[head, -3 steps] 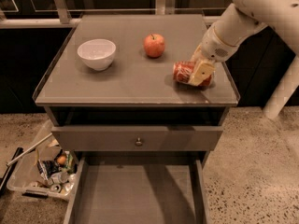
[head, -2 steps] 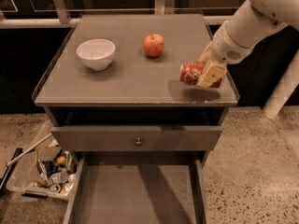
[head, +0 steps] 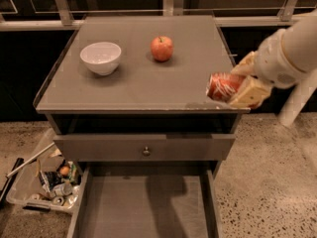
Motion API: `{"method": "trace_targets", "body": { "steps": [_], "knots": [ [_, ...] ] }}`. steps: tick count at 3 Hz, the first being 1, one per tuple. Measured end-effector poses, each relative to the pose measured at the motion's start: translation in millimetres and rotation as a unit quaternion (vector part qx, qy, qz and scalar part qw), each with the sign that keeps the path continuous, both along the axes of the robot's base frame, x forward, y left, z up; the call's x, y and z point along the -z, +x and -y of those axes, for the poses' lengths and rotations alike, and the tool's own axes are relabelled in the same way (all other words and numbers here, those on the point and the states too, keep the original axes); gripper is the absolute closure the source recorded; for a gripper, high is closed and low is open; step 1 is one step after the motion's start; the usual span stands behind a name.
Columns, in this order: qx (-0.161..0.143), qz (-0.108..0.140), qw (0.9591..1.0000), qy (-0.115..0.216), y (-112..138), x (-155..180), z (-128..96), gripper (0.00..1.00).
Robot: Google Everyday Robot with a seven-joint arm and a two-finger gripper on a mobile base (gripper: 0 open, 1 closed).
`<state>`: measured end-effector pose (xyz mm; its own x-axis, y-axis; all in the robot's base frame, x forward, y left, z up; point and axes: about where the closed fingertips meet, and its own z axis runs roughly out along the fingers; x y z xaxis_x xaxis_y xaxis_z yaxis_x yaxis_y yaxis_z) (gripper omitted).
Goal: Place coke can into middle drawer
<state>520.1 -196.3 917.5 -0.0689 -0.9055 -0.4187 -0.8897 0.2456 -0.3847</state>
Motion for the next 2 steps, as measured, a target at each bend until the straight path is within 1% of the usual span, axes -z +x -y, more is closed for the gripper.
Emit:
{"method": "trace_targets", "body": {
  "steps": [1,2],
  "knots": [
    [0.016,0.016,0.9993,0.030,-49.9,11.8,8.2,1.00],
    [0.029,0.024,0.9972,0.065,-84.8,38.1,1.1,1.00]
  ]
}}
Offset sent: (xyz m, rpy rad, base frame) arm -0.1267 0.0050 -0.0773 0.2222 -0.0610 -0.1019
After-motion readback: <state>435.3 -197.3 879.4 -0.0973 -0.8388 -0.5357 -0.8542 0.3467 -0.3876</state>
